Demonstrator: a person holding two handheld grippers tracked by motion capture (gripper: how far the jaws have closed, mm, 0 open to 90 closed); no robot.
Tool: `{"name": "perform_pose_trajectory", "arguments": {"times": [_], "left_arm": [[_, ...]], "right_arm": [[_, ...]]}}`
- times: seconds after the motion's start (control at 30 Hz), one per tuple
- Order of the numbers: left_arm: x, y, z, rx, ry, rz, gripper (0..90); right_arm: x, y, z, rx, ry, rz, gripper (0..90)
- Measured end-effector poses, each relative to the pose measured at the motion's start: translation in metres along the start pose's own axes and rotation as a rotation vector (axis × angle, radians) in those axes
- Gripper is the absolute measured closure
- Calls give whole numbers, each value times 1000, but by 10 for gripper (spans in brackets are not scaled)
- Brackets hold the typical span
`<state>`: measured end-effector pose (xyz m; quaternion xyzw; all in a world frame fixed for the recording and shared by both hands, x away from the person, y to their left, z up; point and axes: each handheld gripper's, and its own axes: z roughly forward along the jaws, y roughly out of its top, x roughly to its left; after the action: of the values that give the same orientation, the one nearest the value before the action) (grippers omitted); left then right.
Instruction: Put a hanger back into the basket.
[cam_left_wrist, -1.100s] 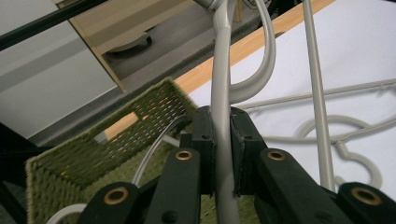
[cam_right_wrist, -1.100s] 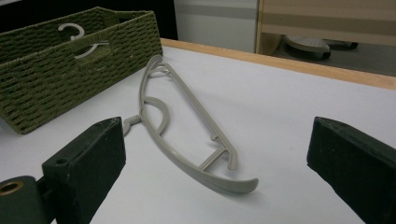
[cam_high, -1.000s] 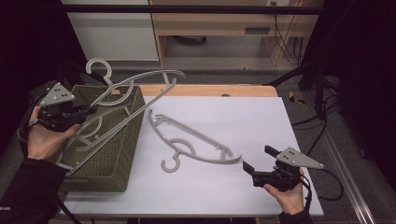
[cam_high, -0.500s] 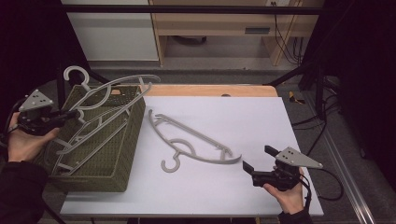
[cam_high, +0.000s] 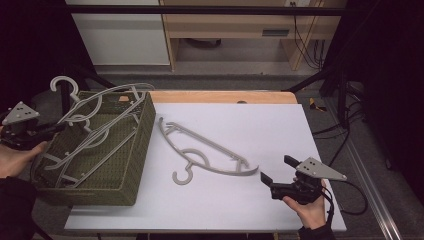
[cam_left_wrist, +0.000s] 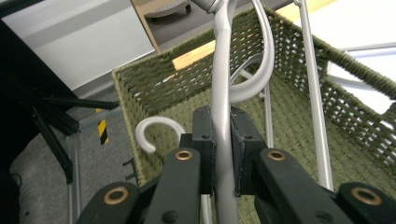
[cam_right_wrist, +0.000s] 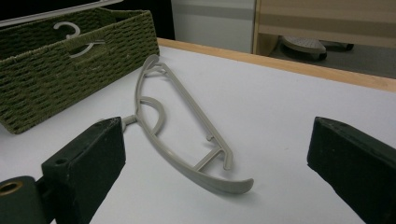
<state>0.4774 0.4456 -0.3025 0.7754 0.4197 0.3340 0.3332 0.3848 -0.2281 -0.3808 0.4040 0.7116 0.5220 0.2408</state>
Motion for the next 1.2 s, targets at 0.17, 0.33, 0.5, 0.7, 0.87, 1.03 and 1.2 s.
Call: {"name": "perform_pose_trajectory", "arguments": {"times": [0.17,0.33,0.5,0.7,0.87,1.03,1.2], "left_arm": [[7,-9,0,27,21,-11,824],[14,-18,1,55,49,-24,824],[13,-23,5,87,59,-9,824],[10,-27,14,111,50,-4,823],[1,-29,26,134,40,2,823],[-7,-22,30,128,46,14,823],[-14,-17,39,125,56,22,823]], "right_arm": [[0,-1,2,1,4,-1,48],[0,-1,2,4,4,-1,47],[0,-1,3,7,-1,1,47],[0,0,1,5,2,-5,47],[0,-1,2,7,0,-2,47],[1,-1,2,9,2,-4,46],[1,-1,2,10,4,-6,46]]}}
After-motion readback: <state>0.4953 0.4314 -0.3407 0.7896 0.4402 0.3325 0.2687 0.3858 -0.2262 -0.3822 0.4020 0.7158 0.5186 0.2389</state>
